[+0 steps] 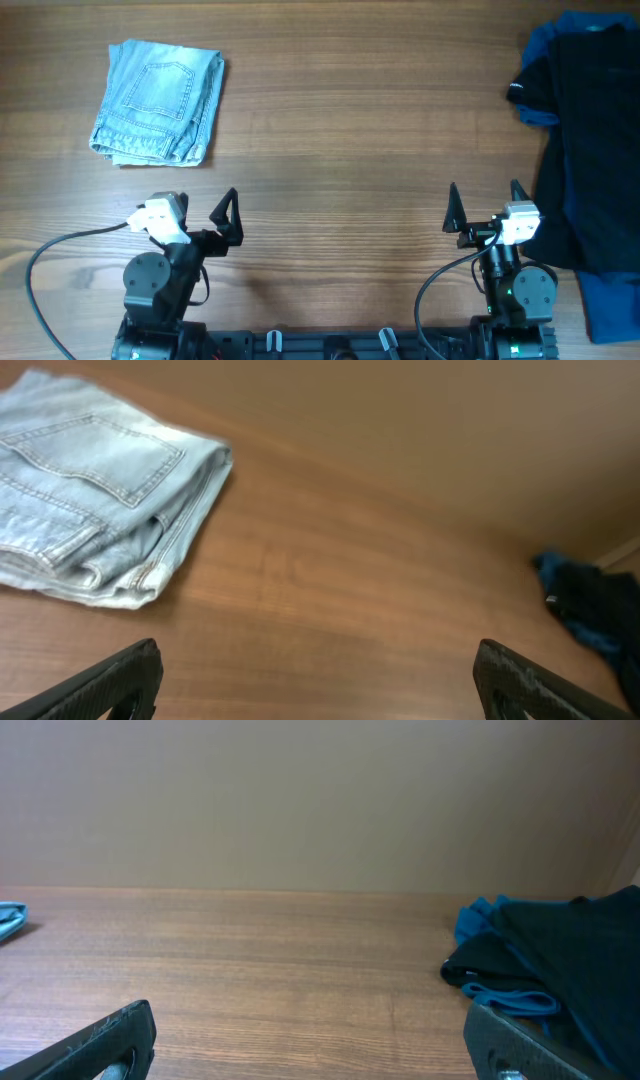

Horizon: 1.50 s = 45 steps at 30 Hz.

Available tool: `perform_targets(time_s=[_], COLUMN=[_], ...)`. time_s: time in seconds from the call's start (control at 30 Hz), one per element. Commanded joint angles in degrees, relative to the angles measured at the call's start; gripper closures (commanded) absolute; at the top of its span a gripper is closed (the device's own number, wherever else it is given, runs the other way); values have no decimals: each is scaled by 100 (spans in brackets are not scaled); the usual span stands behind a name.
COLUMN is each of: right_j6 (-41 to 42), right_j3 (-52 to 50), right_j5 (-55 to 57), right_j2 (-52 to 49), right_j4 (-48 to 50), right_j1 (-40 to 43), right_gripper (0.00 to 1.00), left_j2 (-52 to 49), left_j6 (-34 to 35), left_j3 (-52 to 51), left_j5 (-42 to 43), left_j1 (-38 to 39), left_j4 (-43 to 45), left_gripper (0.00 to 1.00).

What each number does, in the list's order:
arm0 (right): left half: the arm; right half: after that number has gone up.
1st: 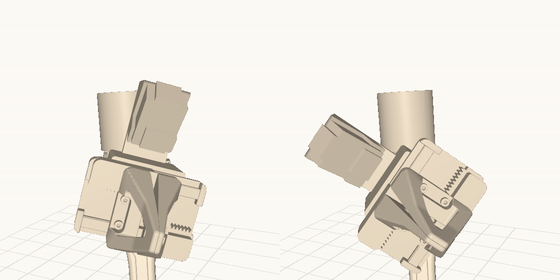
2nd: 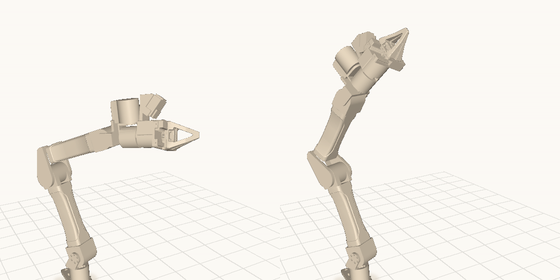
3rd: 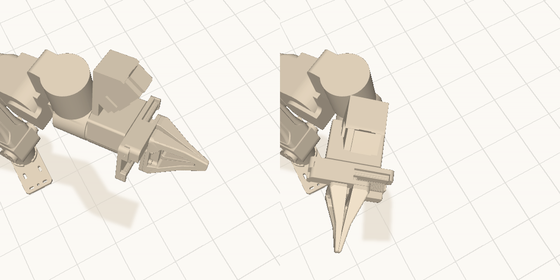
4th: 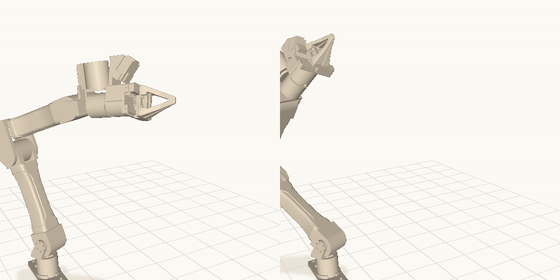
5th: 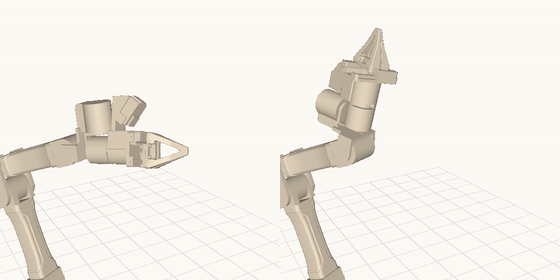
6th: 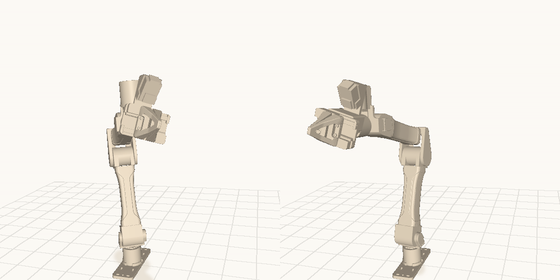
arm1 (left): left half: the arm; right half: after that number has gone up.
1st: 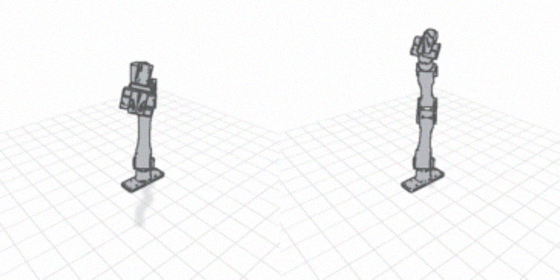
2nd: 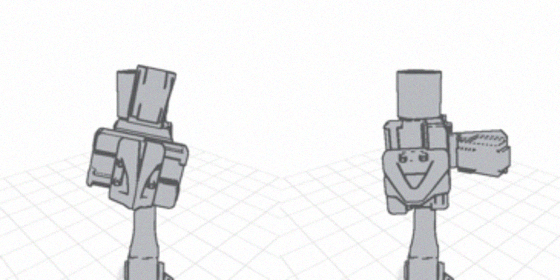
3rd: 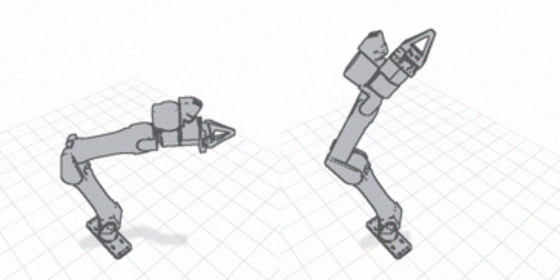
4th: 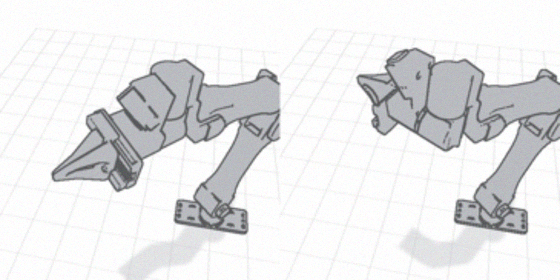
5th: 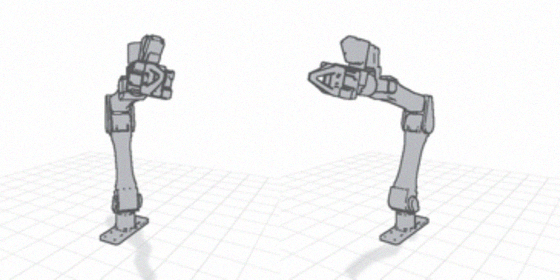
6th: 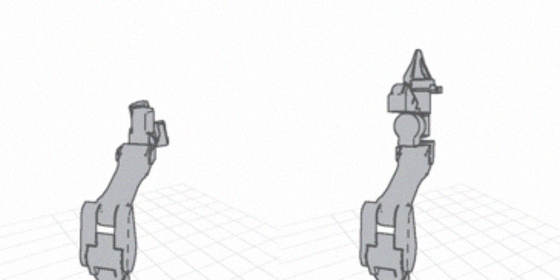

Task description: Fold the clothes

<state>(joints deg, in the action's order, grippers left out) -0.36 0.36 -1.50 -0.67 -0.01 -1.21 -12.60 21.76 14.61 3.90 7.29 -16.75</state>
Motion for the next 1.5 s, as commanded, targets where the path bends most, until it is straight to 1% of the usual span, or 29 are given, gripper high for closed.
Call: perform_targets(time_s=[0.0,0.1,0.17,0.33,0.53,0.6,0.73,0.8,0.9,1.07,1.2,1.4,1.43,1.47], right_j6=[-96,-98,-98,-96,-98,-98,-98,-98,-98,-98,-98,-96,-98,-101], right_j3=[-9,-9,-9,-9,-9,-9,-9,-9,-9,-9,-9,-9,-9,-9], right_j5=[-111,-111,-111,-111,-111,-111,-111,-111,-111,-111,-111,-111,-111,-111], right_j2=[39,39,39,39,39,39,39,39,39,39,39,39,39,39], right_j4=[17,17,17,17,17,17,17,17,17,17,17,17,17,17], right_j1=[-26,-26,-26,-26,-26,-26,-26,-26,-26,-26,-26,-26,-26,-26], right_gripper=[0,0,0,0,0,0,0,0,0,0,0,0,0,0], left_j2=[170,179,192,400,734,826,828,828,841,1012,1248,1248,1248,1248], left_j6=[-26,-26,-28,-28,-28,-28,-28,-59,-201,-203,-197,-216,-463,-953], left_j3=[-435,-632,-726,-999,-1290,-1349,-1353,-1353,-1353,-1355,-1355,-1355,-1355,-1355], left_j5=[310,129,-142,-525,-769,-826,-1392,-1493,-1338,-389,-321,-254,-127,-15], left_j1=[-131,-131,-131,-131,-138,-201,-249,-295,-369,-393,-393,-393,-393,-391], left_j4=[586,909,1016,1012,1016,1152,1207,1207,1202,1117,1115,1102,1104,1110], left_gripper=[0,0,0,0,0,0,0,0,0,0,0,0,0,0])
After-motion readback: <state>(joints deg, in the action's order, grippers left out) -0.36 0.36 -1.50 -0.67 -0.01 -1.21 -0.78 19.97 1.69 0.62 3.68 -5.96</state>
